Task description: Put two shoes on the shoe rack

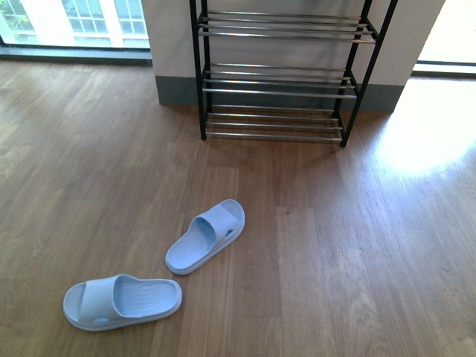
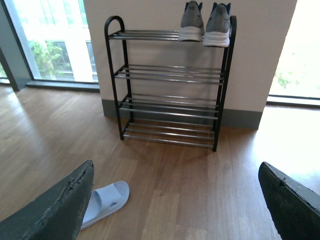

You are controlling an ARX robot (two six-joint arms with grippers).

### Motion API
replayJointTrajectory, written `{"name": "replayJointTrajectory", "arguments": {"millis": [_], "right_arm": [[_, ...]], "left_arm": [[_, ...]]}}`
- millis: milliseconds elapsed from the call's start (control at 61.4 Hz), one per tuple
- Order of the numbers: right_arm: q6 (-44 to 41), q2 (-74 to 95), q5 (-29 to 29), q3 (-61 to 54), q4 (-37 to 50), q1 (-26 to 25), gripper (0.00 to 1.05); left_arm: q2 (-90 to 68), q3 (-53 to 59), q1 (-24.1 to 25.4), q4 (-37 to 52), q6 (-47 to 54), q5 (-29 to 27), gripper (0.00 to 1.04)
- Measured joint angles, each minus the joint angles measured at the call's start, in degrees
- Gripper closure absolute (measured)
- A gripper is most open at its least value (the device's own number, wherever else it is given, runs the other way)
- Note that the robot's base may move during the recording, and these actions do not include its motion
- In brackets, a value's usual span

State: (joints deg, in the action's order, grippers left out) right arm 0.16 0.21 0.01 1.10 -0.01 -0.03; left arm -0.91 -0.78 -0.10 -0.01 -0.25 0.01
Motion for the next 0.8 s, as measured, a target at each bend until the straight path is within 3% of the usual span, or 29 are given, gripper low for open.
{"name": "replayJointTrajectory", "arguments": {"millis": [798], "right_arm": [[0.0,0.0,0.0,0.0,0.0,0.0,0.09]], "left_arm": [[0.0,0.0,0.0,0.0,0.0,0.0,0.09]]}}
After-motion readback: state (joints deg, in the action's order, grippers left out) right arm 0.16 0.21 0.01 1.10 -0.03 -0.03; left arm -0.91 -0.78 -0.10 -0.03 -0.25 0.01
